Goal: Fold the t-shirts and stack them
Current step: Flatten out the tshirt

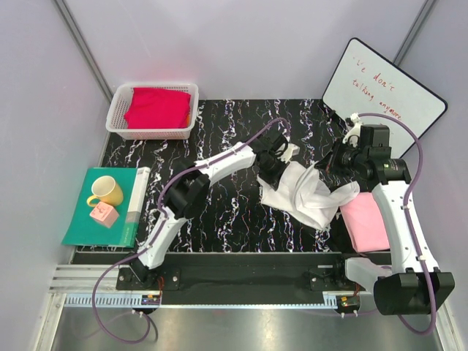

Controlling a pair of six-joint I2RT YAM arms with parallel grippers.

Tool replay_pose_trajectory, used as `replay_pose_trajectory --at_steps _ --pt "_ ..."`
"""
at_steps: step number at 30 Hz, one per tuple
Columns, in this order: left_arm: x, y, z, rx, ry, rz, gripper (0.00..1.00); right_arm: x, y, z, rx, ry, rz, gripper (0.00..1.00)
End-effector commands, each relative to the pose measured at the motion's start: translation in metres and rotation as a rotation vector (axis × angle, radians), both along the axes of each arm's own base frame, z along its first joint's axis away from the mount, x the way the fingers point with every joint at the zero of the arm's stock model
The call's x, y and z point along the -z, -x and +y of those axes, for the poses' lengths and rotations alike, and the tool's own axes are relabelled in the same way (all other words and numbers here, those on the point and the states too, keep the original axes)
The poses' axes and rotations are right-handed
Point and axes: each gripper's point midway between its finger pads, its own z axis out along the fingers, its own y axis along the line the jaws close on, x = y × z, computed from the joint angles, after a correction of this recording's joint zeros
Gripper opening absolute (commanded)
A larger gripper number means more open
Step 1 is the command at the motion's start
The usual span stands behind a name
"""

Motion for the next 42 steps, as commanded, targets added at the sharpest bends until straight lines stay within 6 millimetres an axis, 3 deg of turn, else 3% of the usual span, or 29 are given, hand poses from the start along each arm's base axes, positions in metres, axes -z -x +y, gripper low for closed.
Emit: replay_pose_trajectory --at_steps 1,2,4,5,6,7,8,9,10,11,13,15,19,27,34,37,42 --pt "-0.095 -0.039 0.016 -0.113 0.095 -0.193 0.00 -0.011 -0.012 0.001 0.002 -0.002 -0.045 0.00" --pt "-0.119 -0.047 0.025 -0.154 0.110 -0.241 0.00 -0.012 -0.014 0.002 0.002 -0.002 -0.045 0.00" --pt "-0.146 -0.070 0.053 -0.260 0.124 -0.286 0.00 -0.017 -0.021 0.002 0.001 -0.003 -0.051 0.00" --pt "-0.173 -0.079 0.070 -0.316 0.141 -0.341 0.00 -0.019 -0.023 0.003 -0.002 -0.005 -0.053 0.00" --pt "-0.184 -0.093 0.093 -0.383 0.138 -0.365 0.00 -0.017 -0.028 0.004 -0.009 -0.010 -0.038 0.00" --pt "-0.199 -0.100 0.108 -0.427 0.140 -0.400 0.00 -0.028 -0.033 0.005 -0.013 -0.013 -0.057 0.00" --pt "-0.226 -0.104 0.131 -0.487 0.146 -0.465 0.00 -0.031 -0.035 0.006 -0.020 -0.017 -0.058 0.00" --pt "-0.235 -0.113 0.156 -0.545 0.128 -0.495 0.00 -0.033 -0.039 0.008 -0.027 -0.023 -0.055 0.00" --pt "-0.262 -0.110 0.174 -0.583 0.144 -0.547 0.00 -0.044 -0.042 0.008 -0.029 -0.023 -0.080 0.00" --pt "-0.269 -0.114 0.202 -0.646 0.095 -0.594 0.00 -0.048 -0.043 0.008 -0.031 -0.021 -0.081 0.00" --pt "-0.302 -0.102 0.232 -0.711 0.091 -0.671 0.00 -0.065 -0.047 0.007 -0.040 -0.009 -0.122 0.00" --pt "-0.316 -0.092 0.257 -0.756 0.049 -0.730 0.00 -0.076 -0.045 0.006 -0.053 0.009 -0.143 0.00" --pt "-0.366 -0.048 0.297 -0.844 0.062 -0.829 0.00 -0.120 -0.038 0.003 -0.061 0.047 -0.244 0.00" --pt "-0.448 0.035 0.348 -0.968 0.215 -0.952 0.00 -0.189 0.011 0.003 -0.057 0.048 -0.406 0.00" --pt "-0.492 0.094 0.366 -0.962 0.395 -1.028 0.00 -0.226 0.059 -0.002 -0.036 0.054 -0.534 0.00" --pt "-0.502 0.103 0.370 -0.962 0.426 -1.051 0.00 -0.236 0.067 -0.008 -0.004 0.072 -0.579 0.00" --pt "-0.505 0.083 0.371 -0.968 0.348 -1.089 0.00 -0.237 0.042 -0.014 0.041 0.087 -0.583 0.00"
